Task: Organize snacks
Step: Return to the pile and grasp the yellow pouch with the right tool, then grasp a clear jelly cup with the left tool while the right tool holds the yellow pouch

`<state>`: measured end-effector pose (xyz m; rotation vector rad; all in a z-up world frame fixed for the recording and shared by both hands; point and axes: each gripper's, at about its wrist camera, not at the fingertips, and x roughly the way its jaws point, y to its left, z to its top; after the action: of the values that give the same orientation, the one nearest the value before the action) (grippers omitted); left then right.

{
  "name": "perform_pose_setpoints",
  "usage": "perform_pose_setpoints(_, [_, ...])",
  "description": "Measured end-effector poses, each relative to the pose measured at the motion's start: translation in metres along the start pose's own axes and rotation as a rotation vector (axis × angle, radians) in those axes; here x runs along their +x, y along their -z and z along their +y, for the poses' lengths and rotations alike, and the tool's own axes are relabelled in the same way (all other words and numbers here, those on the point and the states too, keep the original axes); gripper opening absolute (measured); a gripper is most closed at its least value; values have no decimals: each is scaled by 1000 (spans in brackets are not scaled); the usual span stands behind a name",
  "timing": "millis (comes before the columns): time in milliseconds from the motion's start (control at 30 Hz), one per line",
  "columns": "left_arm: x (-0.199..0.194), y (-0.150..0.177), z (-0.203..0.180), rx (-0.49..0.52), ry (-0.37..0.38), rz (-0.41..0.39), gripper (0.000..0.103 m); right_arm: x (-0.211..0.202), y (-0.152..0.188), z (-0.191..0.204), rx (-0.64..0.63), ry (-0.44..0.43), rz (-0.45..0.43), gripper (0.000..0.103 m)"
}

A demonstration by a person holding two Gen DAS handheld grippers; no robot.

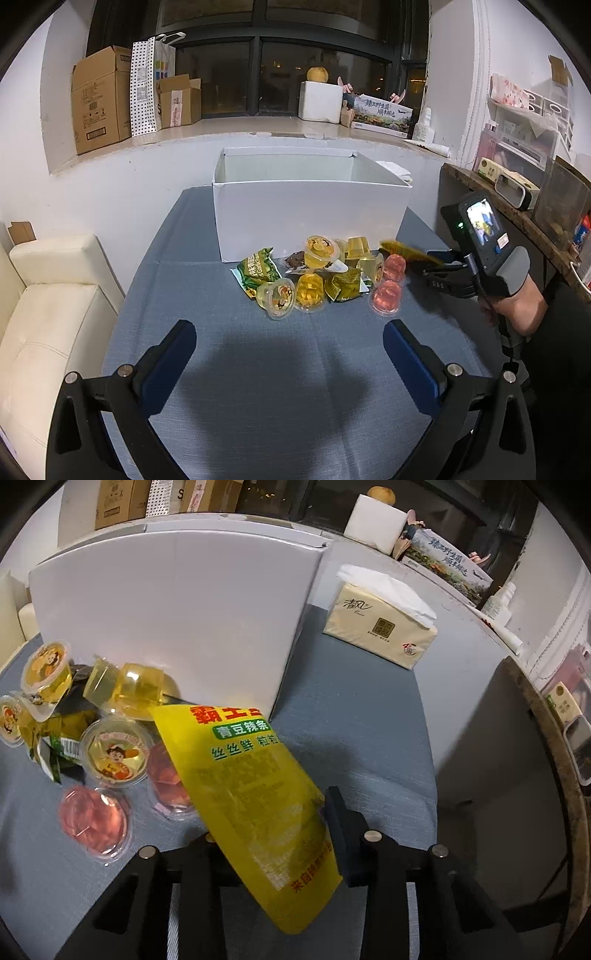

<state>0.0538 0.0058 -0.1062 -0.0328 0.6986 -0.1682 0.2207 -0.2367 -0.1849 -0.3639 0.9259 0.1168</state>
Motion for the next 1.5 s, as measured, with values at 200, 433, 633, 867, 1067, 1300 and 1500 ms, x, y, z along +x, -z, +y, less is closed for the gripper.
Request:
perform_pose_setpoints(200, [0,1,-4,-1,7,-2,103,-27,6,-3,28,-13,-55,18])
perform_pose_setpoints(433, [-5,1,-10,9,12,-11,103,-61,15,-4,75,-49,-109,17])
perform_pose_setpoints(633, [-5,0,-13,16,4,-12,103,-82,20,-8,103,-91,-144,17])
perform_pose_setpoints(867, [12,2,-6,39,-34,9,103,-123,37,-6,185,-223,-202,17])
perform_pose_setpoints(1067, [51,-4,14,20,-57,68,103,-149,54,9,195,-282,-238,17])
perform_pose_setpoints(1300, [108,-20,14,69,-76,105,103,-151,64,18,208,-309,-227,17])
perform_pose_setpoints(1500, [146,-27,11,84,-87,143,103,-154,66,19,225,-316,-232,17])
